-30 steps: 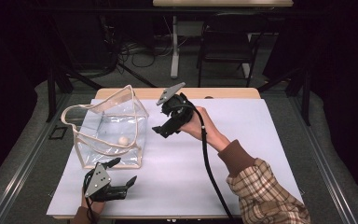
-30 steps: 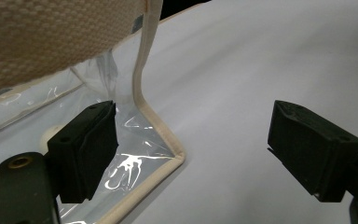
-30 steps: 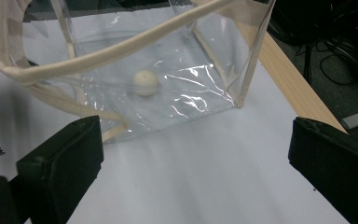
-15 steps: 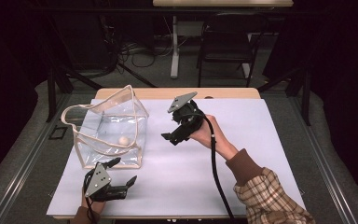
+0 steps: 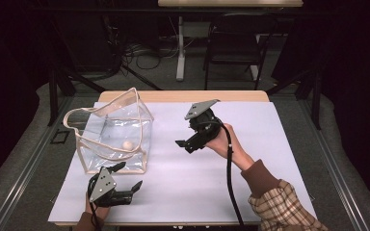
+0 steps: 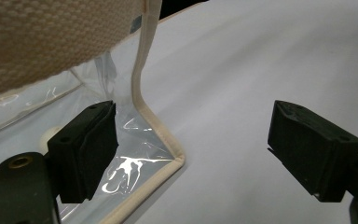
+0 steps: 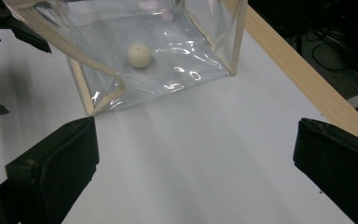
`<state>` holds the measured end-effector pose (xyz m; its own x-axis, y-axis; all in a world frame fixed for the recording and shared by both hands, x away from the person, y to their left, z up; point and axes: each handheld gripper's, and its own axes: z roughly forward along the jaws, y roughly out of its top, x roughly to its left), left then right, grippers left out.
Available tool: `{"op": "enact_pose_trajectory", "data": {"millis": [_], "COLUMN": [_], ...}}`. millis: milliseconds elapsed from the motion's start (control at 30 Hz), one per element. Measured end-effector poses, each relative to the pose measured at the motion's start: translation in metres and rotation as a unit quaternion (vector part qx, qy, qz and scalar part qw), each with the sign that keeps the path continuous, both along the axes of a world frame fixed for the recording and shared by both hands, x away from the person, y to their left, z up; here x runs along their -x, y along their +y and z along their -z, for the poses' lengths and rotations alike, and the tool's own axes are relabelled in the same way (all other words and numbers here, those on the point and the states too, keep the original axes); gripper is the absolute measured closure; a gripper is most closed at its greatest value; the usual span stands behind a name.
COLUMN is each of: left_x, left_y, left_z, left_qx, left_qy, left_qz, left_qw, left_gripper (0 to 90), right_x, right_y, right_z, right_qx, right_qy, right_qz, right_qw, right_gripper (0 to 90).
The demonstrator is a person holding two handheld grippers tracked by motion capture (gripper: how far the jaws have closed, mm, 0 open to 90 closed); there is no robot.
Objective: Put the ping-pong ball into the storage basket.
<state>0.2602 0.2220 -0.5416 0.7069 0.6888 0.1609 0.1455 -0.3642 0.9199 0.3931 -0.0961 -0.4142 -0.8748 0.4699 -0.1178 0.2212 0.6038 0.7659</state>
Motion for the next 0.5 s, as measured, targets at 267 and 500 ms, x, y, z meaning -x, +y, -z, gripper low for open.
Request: {"op": "enact_pose_trajectory", "data": {"millis": [267, 500], "left_x": [0.002, 0.004], "left_y": [0.002, 0.004], "left_z": [0.0, 0.001], "left_qx": [0.001, 0.002], "left_qy": [0.001, 0.003], "left_qz": [-0.003, -0.006], "left_qw": [1.0, 1.0], "left_gripper": [15.9, 15.9], "right_x": [0.007, 0.016], "right_y": [-0.013, -0.024], "right_z": [0.01, 0.015], "right_qx": [0.007, -0.003], "right_qy": [0.004, -0.004], "right_qz": [0.007, 0.012], "right_qw": [0.9999, 0.9999], "right_gripper": [0.0, 0.0]}}
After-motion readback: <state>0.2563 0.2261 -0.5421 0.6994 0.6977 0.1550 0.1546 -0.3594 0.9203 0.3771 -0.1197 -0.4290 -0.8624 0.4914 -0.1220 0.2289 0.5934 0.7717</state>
